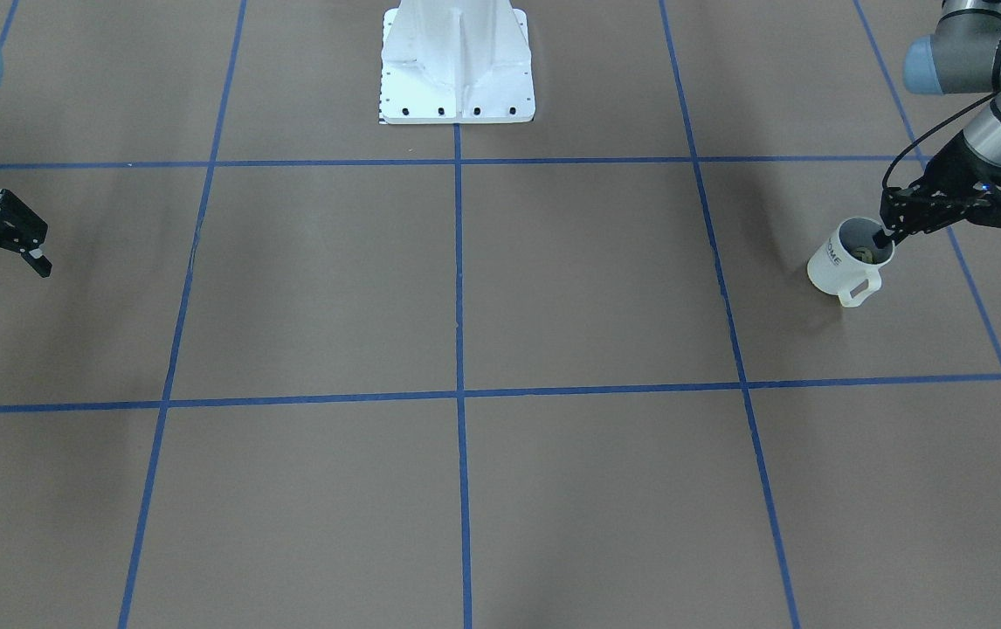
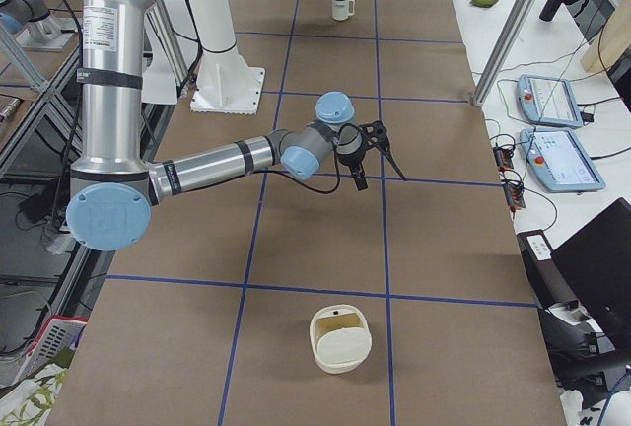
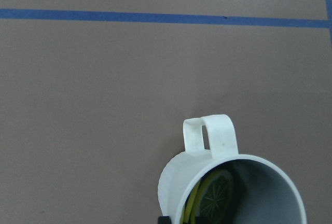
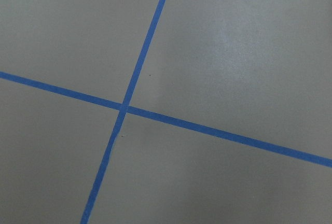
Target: Left arm hands cup to right arm to dump lemon
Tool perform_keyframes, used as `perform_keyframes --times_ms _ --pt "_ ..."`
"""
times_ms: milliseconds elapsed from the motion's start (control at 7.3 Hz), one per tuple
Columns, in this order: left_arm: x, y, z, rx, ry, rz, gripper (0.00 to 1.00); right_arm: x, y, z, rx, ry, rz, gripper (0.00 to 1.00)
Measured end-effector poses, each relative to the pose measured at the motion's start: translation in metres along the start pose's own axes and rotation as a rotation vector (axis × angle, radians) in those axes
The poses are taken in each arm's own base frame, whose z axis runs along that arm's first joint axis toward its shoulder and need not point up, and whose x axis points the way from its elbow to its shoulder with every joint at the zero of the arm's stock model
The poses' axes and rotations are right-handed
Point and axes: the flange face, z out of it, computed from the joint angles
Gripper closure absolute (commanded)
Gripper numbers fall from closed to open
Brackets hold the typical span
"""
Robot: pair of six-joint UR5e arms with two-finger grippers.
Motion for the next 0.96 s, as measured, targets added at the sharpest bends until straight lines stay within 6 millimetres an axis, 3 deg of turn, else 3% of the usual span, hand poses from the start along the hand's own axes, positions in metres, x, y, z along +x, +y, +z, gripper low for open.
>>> perform_keyframes --times_ms 548,822,959 --pt "0.024 -0.011 -0.028 0.005 0.039 -0.005 1.00 -0.011 -0.003 0.000 0.017 -0.024 -0.027 0.00" --pt "0.071 -0.039 -0.063 0.017 0.045 -0.024 1.00 -0.047 -0.011 0.004 0.089 -0.089 -0.120 0.01" --pt "0.104 -0.058 -0.076 0.018 0.043 -0.029 1.00 -0.077 -0.017 0.010 0.145 -0.137 -0.188 0.02"
